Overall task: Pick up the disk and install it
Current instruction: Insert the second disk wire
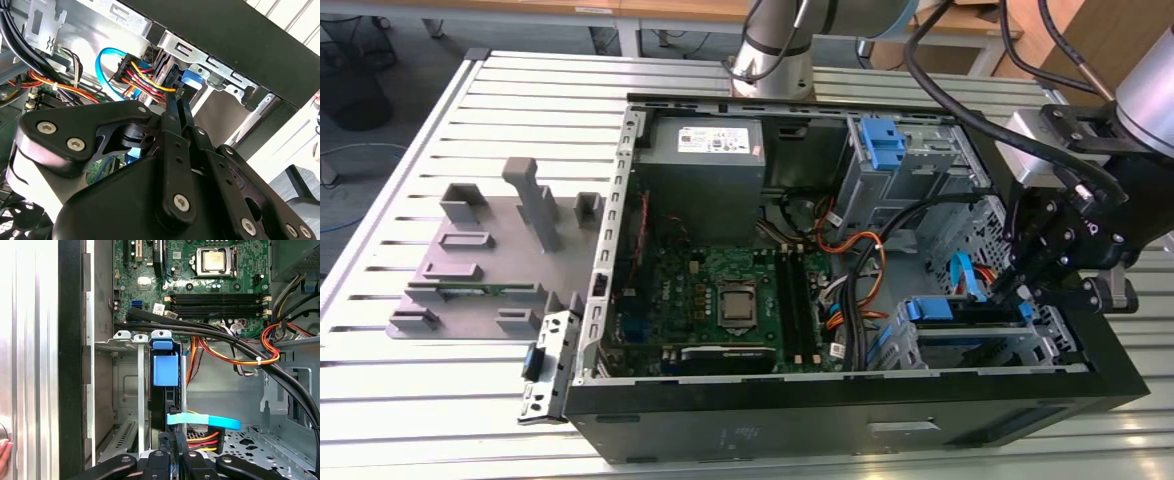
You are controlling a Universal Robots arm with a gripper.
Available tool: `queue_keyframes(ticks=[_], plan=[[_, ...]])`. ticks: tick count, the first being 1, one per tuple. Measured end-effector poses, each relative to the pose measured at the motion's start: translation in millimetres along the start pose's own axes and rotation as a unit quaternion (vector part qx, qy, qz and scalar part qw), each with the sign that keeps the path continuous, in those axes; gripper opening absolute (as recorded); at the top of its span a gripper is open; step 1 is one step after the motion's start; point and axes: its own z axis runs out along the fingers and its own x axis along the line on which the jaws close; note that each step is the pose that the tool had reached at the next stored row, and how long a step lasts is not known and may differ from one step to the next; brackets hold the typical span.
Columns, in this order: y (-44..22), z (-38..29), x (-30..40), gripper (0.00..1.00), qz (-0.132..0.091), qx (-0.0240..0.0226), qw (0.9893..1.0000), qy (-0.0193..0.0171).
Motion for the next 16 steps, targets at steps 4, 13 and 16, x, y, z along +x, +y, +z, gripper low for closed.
queue_keyframes(ticks=[4, 13, 16], plan=[[0.1, 0.2, 0.0, 0.16, 0.000, 0.0000, 1.0000, -0.0001], [0.1, 0.2, 0.0, 0.16, 0.000, 0.0000, 1.0000, -0.0002], [0.2, 0.2, 0.0, 0.17, 0.000, 0.0000, 1.0000, -0.0002]])
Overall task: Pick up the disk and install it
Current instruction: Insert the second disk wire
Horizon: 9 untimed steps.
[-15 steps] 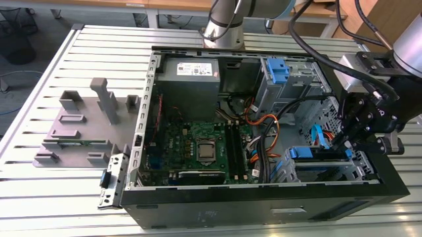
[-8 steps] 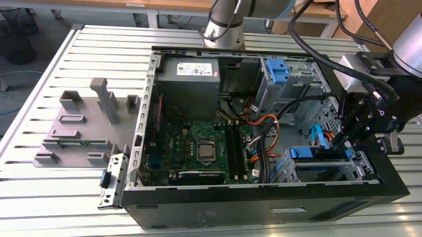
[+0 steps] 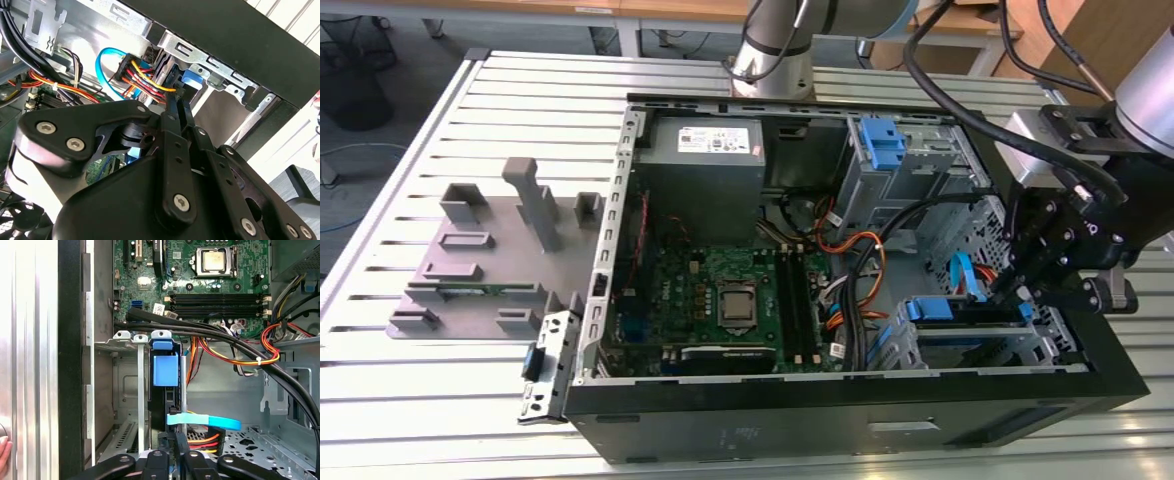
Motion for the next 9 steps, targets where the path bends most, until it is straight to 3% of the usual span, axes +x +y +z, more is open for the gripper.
queue_keyframes(ticks=[1, 2, 9], plan=[[0.0, 0.0, 0.0, 0.17, 0.000, 0.0000, 1.0000, 0.0000], [0.0, 0.0, 0.0, 0.24, 0.000, 0.0000, 1.0000, 0.0000], [0.0, 1.5, 0.0, 0.24, 0.000, 0.0000, 1.0000, 0.0001]])
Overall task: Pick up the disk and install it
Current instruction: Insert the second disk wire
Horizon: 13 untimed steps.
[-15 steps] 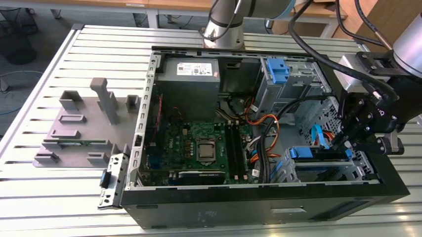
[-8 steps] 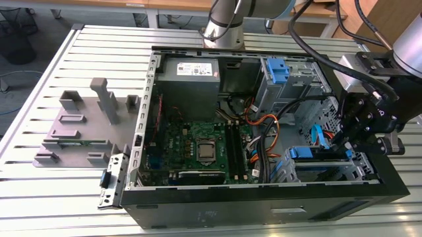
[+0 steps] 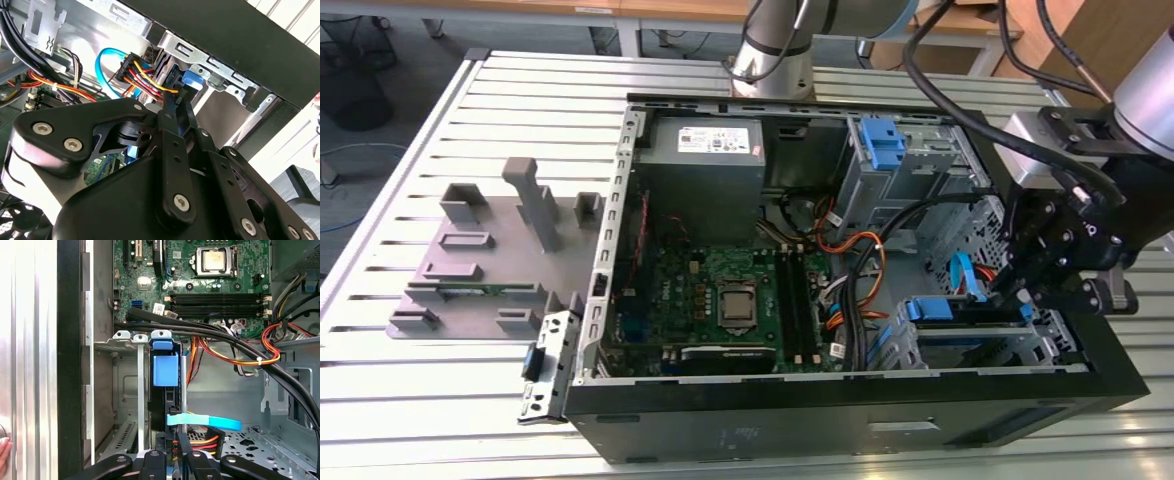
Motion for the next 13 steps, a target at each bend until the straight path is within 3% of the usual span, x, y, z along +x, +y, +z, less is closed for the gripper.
queue_keyframes(ticks=[7, 13], plan=[[-0.6, 3.1, -0.1, 0.24, 0.000, 0.0002, 1.0000, 0.0074], [-0.8, 3.8, -0.2, 0.24, 0.000, 0.0002, 1.0000, 0.0081]])
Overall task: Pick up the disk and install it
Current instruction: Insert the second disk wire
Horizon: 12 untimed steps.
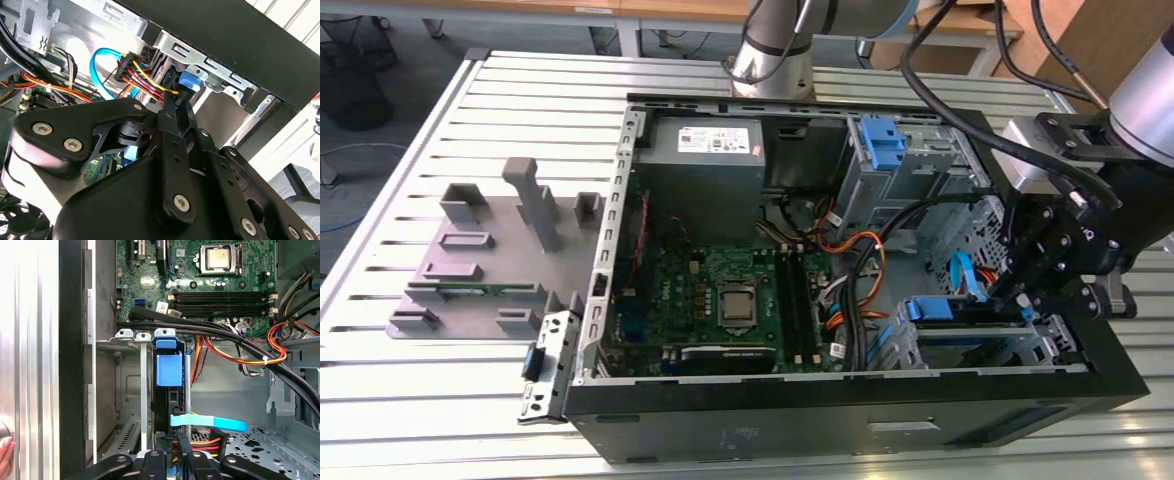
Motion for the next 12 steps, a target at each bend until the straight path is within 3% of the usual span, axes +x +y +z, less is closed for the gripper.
queue_keyframes(ticks=[12], plan=[[-7.2, -0.1, -0.2, 0.24, 0.000, 0.0000, 1.0000, 0.0000]])
